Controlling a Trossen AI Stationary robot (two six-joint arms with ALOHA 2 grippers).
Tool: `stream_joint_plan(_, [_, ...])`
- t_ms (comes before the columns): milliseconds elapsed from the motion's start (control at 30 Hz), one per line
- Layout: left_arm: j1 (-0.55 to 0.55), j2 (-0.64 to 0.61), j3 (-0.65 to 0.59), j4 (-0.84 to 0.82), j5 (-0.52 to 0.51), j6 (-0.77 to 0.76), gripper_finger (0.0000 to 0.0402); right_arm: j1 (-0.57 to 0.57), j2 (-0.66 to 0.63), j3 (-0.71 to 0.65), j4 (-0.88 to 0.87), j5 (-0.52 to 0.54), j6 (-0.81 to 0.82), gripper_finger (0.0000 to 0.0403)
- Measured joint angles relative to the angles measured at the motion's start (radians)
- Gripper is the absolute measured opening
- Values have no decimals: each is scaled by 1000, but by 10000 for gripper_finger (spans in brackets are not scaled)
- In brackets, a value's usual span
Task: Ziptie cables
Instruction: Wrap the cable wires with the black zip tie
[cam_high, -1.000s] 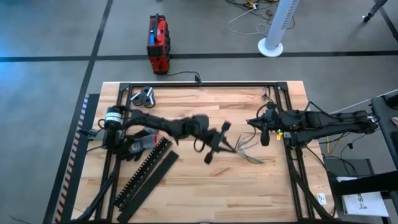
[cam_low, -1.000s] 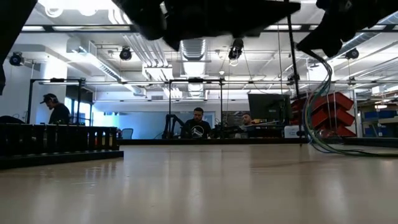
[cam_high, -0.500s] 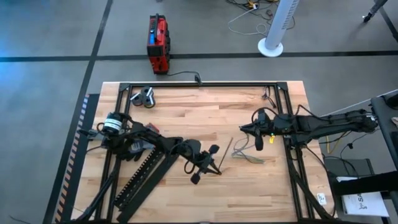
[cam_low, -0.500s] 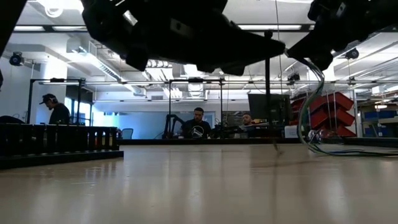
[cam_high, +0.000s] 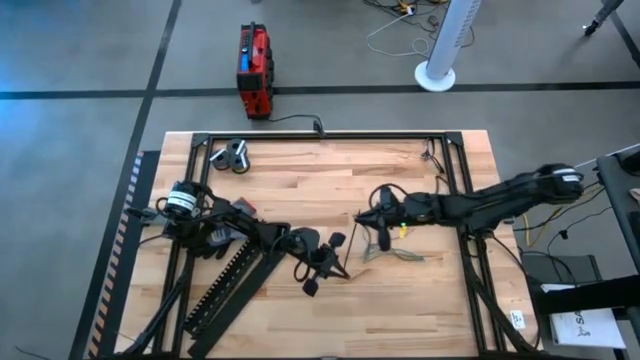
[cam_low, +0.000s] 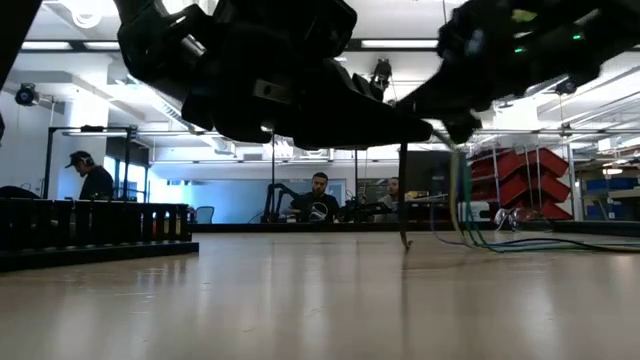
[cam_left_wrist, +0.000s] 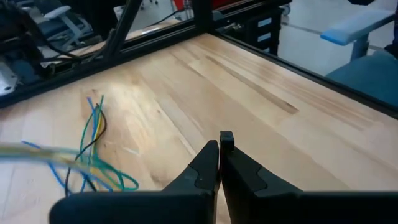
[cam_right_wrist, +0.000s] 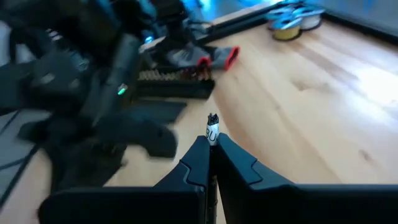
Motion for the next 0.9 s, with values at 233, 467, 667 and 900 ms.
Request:
stream_joint_plan(233, [0, 0, -2, -1, 0, 7, 0, -32, 252, 134, 38, 35, -61, 3])
stream_joint_plan(467, [0, 0, -27, 4, 1, 15, 0, -77, 374, 245, 57, 33, -107, 3])
stream_joint_plan(667, [0, 0, -63, 60, 0, 15, 0, -115, 370, 333, 61, -3, -169, 3])
stream_joint_plan(900, [1, 0, -63, 68, 1, 36, 0, -138, 484, 417, 57, -30, -178, 3])
